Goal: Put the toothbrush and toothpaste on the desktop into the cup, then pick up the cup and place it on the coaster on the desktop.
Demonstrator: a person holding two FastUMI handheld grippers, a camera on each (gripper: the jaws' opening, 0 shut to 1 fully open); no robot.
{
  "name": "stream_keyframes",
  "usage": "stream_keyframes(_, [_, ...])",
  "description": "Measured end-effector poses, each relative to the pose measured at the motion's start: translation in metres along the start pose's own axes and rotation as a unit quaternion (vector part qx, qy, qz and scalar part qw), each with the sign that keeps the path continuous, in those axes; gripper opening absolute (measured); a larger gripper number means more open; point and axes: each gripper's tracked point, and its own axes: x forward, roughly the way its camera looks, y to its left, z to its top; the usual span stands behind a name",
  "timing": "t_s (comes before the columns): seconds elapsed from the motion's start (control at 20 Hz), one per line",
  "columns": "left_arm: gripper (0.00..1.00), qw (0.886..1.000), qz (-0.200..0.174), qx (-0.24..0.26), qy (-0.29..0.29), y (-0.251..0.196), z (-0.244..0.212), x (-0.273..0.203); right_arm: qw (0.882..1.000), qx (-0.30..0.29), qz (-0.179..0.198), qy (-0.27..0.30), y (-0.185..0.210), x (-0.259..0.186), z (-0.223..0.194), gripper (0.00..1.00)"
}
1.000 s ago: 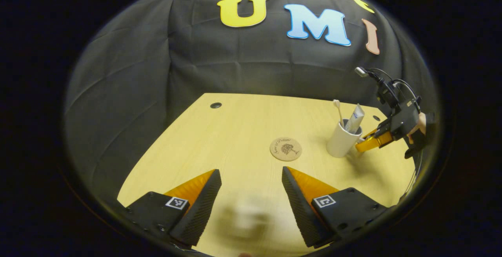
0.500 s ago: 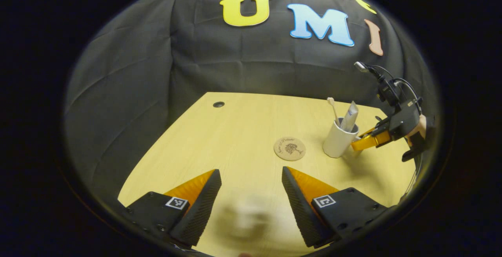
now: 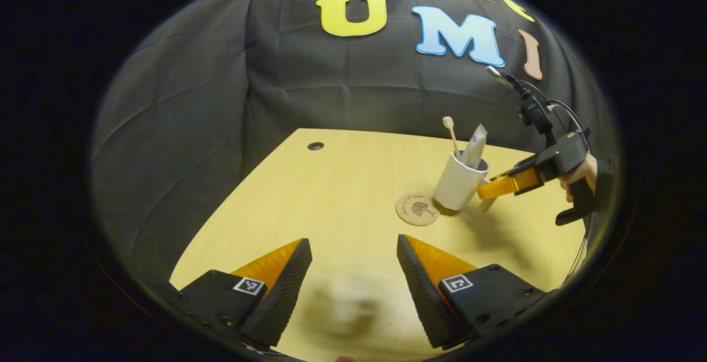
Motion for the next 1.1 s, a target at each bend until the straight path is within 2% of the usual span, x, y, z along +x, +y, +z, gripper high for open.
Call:
stream_keyframes(0.15, [1.0, 1.0, 0.005, 0.001, -0.001, 0.004, 0.002, 0.0, 1.0, -0.01, 0.012, 0.002, 0.017, 0.009, 0.013, 0.08])
stream_keyframes(0.3, [1.0, 1.0, 0.01, -0.003, -0.003, 0.013, 0.004, -0.001, 0.999, -0.027, 0.014, 0.01, 0.028, 0.017, 0.007, 0.08])
stream_keyframes(0.45, [1.0, 1.0, 0.015, -0.008, -0.003, 0.024, 0.004, -0.007, 0.999, -0.026, 0.018, 0.02, 0.021, 0.016, 0.014, 0.08])
stream_keyframes(0.75, [1.0, 1.0, 0.011, -0.013, -0.003, 0.025, 0.002, -0.004, 0.998, -0.058, 0.001, 0.029, 0.033, 0.018, 0.023, 0.08])
stream_keyframes(0.8, [1.0, 1.0, 0.009, -0.011, -0.004, 0.023, 0.003, -0.005, 0.997, -0.067, -0.003, 0.029, 0.038, 0.016, 0.031, 0.13])
stream_keyframes(0.85, [1.0, 1.0, 0.008, -0.01, -0.005, 0.023, 0.002, -0.006, 0.997, -0.068, -0.003, 0.028, 0.042, 0.013, 0.037, 0.13])
stream_keyframes(0.95, [1.0, 1.0, 0.003, -0.007, -0.008, 0.021, 0.005, -0.006, 0.998, -0.053, 0.005, 0.025, 0.042, 0.003, 0.032, 0.18])
stream_keyframes(1.1, [1.0, 1.0, 0.0, -0.003, -0.012, 0.02, 0.009, -0.011, 0.999, -0.025, 0.017, 0.017, 0.035, 0.01, 0.024, 0.25])
